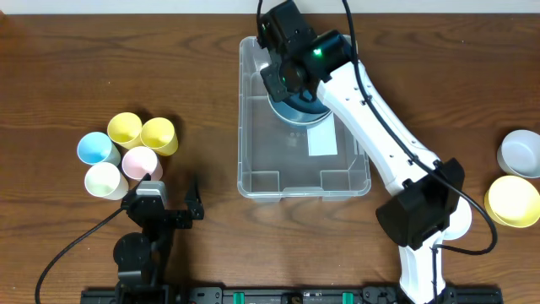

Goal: Pack container

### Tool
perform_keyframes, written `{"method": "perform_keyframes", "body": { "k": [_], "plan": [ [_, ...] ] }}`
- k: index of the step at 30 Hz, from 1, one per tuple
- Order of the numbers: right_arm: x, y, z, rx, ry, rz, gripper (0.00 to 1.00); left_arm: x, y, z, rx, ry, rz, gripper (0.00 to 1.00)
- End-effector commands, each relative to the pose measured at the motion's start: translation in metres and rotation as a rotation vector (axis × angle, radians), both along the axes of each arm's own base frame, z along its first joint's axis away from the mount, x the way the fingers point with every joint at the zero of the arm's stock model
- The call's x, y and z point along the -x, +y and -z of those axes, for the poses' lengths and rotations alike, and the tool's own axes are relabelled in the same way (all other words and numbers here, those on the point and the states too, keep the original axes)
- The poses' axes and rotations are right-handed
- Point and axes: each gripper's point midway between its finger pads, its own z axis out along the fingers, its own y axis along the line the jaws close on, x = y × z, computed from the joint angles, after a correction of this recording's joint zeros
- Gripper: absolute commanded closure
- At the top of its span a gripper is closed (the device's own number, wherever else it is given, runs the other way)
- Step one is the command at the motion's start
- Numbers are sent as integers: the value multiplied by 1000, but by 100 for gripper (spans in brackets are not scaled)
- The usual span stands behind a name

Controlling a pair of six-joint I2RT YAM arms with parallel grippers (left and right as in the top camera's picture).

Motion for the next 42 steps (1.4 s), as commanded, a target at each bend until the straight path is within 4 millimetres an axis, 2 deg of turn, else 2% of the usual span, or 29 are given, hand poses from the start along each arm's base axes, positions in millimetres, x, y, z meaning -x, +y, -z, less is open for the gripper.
{"method": "perform_keyframes", "body": {
  "k": [1,10,18,21,24,26,28,30,32,35,38,42],
  "plan": [
    [9,4,14,-37,66,12,99,0,0,13,-11,29,5,2],
    [14,4,54,-21,115,6,99,0,0,13,-11,29,5,2],
    [15,3,67,-15,124,8,99,0,0,13,-11,28,5,2],
    [12,5,65,-23,110,7,99,0,0,13,-11,29,5,2],
    [6,7,54,-43,79,8,99,0,0,13,-11,29,5,2],
    [2,7,38,-61,51,11,96,0,0,13,-11,29,5,2],
    [-3,2,14,-66,14,25,89,0,0,13,-11,29,5,2],
    [-7,-12,-15,-57,-31,66,72,0,0,13,-11,29,5,2],
    [-9,-37,-46,-29,-78,143,52,0,0,13,-11,29,5,2],
    [-5,-76,-76,12,-114,253,2,0,0,13,-11,29,5,2],
    [8,-124,-95,32,-105,413,1,0,0,13,-11,29,5,2],
    [28,-191,-109,33,-69,672,1,0,0,13,-11,29,5,2]
  ]
}}
